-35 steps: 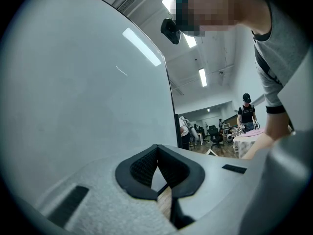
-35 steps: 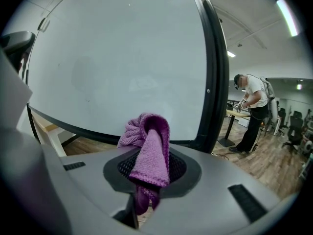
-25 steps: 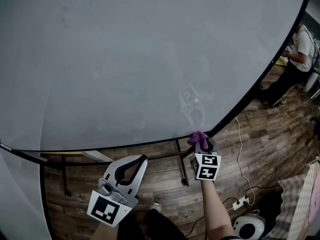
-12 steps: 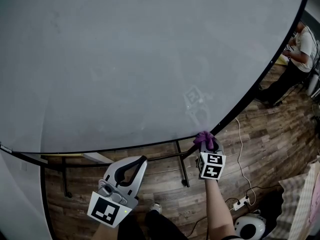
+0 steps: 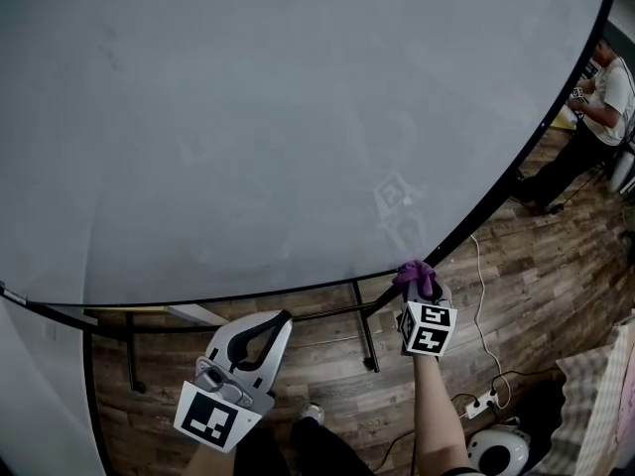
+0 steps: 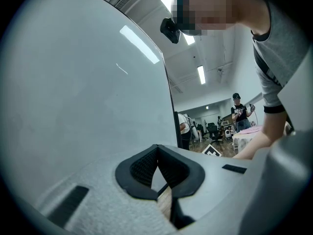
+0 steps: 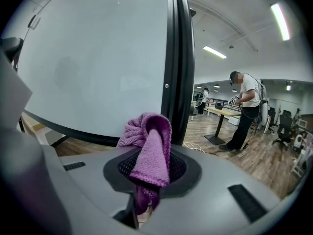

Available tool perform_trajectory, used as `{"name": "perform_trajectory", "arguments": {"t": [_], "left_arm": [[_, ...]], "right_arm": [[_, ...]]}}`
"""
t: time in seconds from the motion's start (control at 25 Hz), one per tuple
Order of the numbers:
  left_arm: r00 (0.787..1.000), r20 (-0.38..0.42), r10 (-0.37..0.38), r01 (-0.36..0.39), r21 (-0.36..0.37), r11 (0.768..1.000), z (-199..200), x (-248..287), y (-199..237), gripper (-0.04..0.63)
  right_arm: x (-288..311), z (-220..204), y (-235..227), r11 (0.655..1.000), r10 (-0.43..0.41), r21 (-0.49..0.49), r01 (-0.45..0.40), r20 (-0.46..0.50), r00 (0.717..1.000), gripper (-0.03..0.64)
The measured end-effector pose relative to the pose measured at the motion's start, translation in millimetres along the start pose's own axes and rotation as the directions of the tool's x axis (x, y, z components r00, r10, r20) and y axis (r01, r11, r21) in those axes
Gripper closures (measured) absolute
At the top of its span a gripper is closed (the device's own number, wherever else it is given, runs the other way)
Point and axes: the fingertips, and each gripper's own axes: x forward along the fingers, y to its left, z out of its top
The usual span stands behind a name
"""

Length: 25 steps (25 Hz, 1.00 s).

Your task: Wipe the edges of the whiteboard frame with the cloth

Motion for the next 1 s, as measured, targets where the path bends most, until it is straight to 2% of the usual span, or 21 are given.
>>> {"name": "perform_trajectory", "arguments": {"t": [0.12, 0.32, 0.6, 1.0], "left_arm": [[1.0, 0.004, 0.007, -0.007, 0.002, 1.0, 0.6, -1.9, 1.8, 0.578], [1.0, 0.0, 0.016, -0.016, -0.002, 1.0, 0.1, -11.0, 4.5, 0.578], [1.0, 0.004, 0.017, -0.017, -0.002, 1.0, 2.3, -21.1, 6.7, 0.578], [0.999, 0.01, 0.038, -0.038, 0.003, 0.999, 9.3, -57.8, 7.3, 0.578]], "right_arm": [[0.7, -1.2, -3.0, 1.0, -0.013, 0.006, 0.013, -0.003, 1.0, 0.555], [-0.1, -2.1, -20.2, 0.996, -0.064, 0.068, 0.065, -0.013, 0.998, 0.555], [-7.7, -4.0, -11.1, 0.995, -0.064, 0.078, 0.065, -0.013, 0.998, 0.555], [-58.6, 1.5, 19.8, 0.996, -0.025, 0.09, 0.02, 0.055, 0.998, 0.555]]}}
